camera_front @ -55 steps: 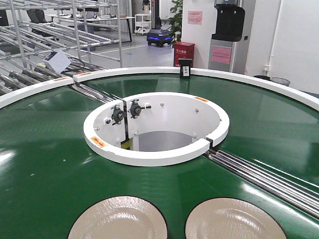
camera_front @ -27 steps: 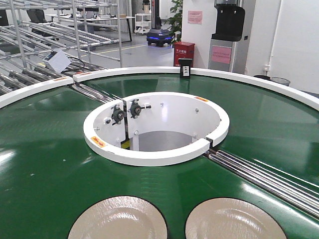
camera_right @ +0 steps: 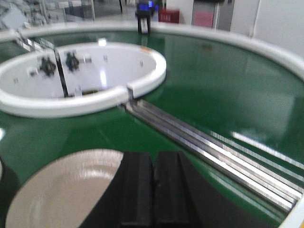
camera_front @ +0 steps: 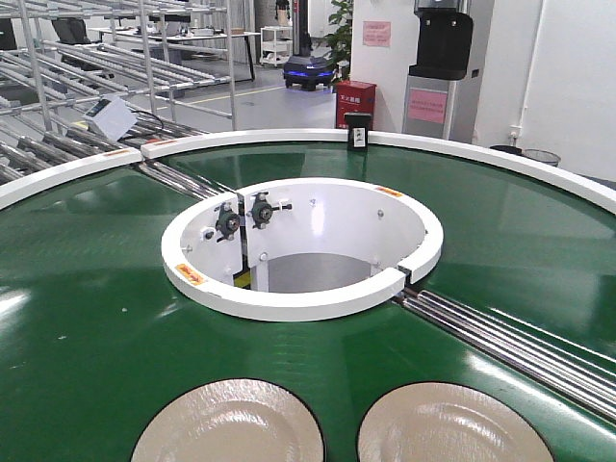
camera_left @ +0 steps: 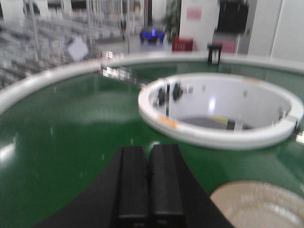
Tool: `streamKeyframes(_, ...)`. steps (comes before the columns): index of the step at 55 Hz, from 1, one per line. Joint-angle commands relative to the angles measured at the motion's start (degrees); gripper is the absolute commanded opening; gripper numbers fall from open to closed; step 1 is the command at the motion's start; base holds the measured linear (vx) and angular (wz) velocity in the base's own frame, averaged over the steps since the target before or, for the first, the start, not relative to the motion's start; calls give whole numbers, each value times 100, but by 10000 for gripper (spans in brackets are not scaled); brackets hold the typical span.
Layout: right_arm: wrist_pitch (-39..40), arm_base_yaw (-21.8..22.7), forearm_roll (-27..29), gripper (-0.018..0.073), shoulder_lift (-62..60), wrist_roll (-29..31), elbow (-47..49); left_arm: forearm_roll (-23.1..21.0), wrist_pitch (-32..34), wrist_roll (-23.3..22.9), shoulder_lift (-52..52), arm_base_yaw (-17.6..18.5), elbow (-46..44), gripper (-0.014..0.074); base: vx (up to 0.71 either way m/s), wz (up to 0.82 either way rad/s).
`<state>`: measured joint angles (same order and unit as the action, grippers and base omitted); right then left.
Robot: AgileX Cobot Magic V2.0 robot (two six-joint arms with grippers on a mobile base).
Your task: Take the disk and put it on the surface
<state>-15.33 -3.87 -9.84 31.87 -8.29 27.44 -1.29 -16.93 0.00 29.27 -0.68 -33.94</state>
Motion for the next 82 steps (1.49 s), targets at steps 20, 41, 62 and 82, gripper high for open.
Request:
streamKeyframes(20,964,-2,-64,430,1312,38,201,-6,347,-42,2200,26,-175,365,0,0)
streamKeyframes(41,970,-2,-64,575,1695,38,193,-1085,575,-68,4135,26,-512,539,0,0)
streamKeyframes(62,942,-2,301,575,1730,-511,193,-4240,-1285,2813,6241,21,-2523,485,0,0)
streamKeyframes(82,660,-2,259,575,1730,-511,193,-5692,-3185,4606,7843,27,-3474,484,0,0)
